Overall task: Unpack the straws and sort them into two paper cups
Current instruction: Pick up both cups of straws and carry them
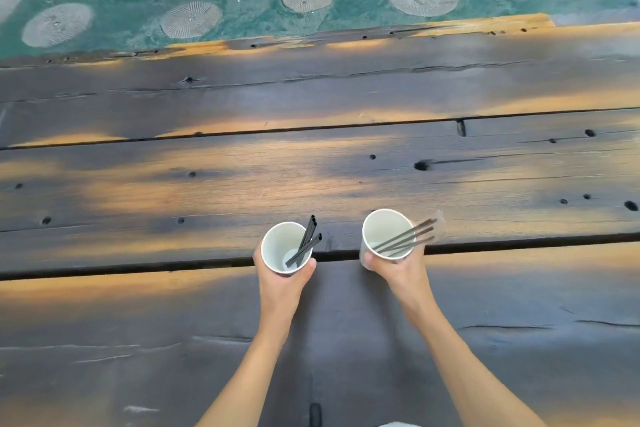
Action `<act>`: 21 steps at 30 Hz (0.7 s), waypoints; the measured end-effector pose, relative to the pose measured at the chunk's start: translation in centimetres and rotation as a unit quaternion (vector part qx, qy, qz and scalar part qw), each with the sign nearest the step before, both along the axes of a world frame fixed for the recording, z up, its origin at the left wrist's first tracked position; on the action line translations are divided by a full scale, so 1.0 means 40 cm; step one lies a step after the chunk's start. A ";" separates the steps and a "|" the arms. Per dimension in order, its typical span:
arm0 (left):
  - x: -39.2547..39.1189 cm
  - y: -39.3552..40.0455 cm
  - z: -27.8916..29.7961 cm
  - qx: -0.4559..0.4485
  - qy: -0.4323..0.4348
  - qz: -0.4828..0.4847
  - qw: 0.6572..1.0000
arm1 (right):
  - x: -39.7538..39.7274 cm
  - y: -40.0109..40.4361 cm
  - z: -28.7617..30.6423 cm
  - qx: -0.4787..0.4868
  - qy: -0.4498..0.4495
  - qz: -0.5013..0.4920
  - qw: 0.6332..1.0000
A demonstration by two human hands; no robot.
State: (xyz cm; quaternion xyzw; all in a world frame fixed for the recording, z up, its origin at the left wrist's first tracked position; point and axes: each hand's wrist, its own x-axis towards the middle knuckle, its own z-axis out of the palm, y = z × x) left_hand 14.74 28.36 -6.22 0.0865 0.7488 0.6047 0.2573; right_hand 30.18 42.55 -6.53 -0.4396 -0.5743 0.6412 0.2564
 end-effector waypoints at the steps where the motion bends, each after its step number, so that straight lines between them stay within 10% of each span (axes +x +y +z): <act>1: -0.018 0.021 0.007 0.007 -0.001 -0.001 1.000 | -0.016 0.022 0.009 0.007 0.005 -0.006 1.000; 21: -0.450 0.539 0.010 0.095 0.049 -0.049 0.993 | -0.436 0.520 0.016 0.088 0.028 -0.038 0.995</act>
